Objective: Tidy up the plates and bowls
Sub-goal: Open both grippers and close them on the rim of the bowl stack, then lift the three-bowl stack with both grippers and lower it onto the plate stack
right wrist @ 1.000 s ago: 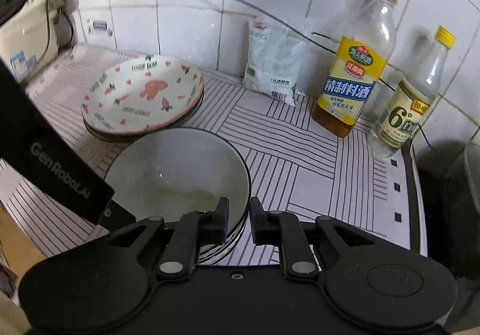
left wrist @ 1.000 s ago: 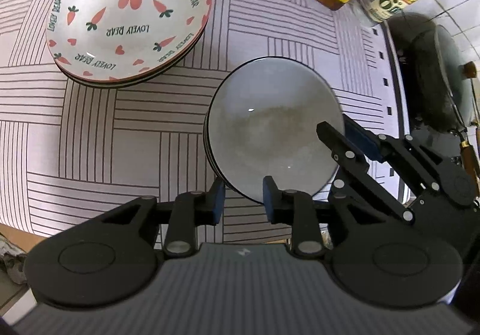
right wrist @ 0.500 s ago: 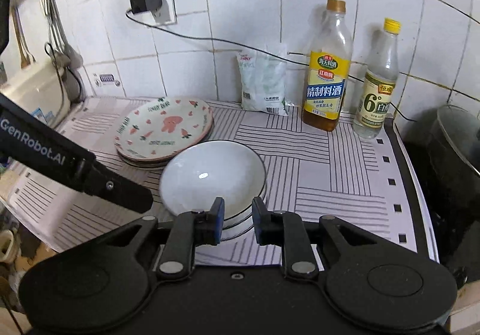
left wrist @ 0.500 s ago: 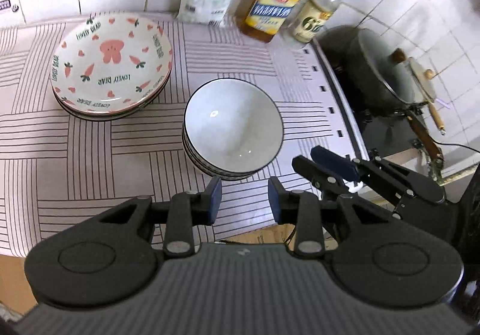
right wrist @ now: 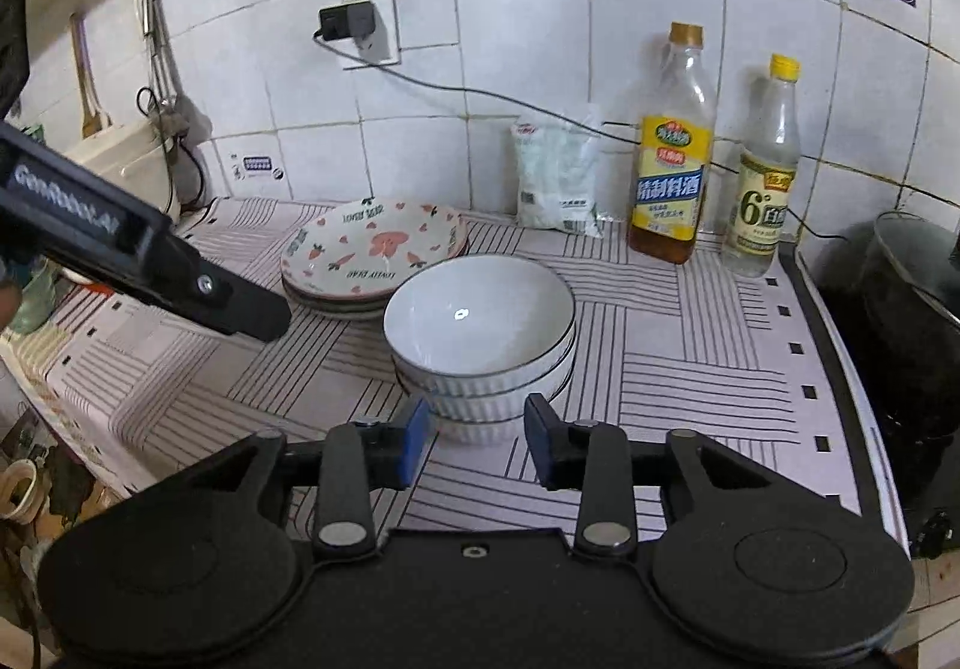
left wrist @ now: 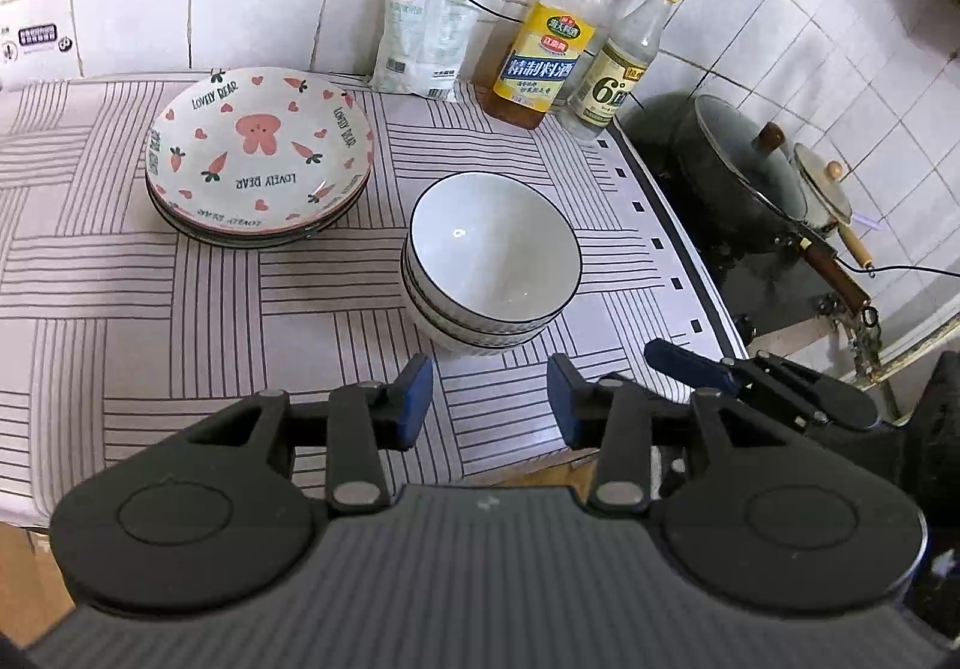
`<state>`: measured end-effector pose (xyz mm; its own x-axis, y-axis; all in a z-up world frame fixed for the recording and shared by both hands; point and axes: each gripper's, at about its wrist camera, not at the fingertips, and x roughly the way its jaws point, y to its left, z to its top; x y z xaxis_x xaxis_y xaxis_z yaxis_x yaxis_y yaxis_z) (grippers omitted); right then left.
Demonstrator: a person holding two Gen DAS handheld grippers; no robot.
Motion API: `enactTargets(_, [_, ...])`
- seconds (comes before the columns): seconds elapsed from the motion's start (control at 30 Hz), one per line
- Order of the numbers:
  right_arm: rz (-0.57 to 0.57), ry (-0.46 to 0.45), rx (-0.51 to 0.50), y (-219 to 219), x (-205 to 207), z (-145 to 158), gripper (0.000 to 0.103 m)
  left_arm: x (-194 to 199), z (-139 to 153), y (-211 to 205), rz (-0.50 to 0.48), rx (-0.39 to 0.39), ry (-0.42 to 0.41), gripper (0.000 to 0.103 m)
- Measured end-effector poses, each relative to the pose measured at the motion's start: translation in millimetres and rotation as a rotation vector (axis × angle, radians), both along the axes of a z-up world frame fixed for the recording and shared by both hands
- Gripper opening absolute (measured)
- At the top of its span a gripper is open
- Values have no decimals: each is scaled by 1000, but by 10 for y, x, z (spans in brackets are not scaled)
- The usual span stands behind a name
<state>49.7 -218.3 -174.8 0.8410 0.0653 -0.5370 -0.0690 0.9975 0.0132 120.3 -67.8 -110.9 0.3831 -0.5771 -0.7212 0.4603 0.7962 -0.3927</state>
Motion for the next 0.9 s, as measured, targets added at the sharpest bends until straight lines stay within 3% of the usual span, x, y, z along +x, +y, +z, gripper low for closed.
enactTargets(0.23, [10, 0, 27, -57, 93, -285, 58, 10, -300, -15, 19, -45, 5, 42])
enactTargets(0.37, [9, 7, 39, -92, 190, -453, 71, 97, -365, 36, 42, -101, 8, 52])
enactTargets(0.47, [3, 18, 34, -96, 297, -607, 75, 245, -413, 81, 69, -159, 38, 59])
enactTargets(0.57, [-11, 10, 59, -121, 435, -758, 90, 443, -491, 86, 103, -193, 81, 65])
enactTargets(0.9, [3, -27, 73, -111, 910, -1048, 93, 1016, -1006, -240, 99, -175, 206, 68])
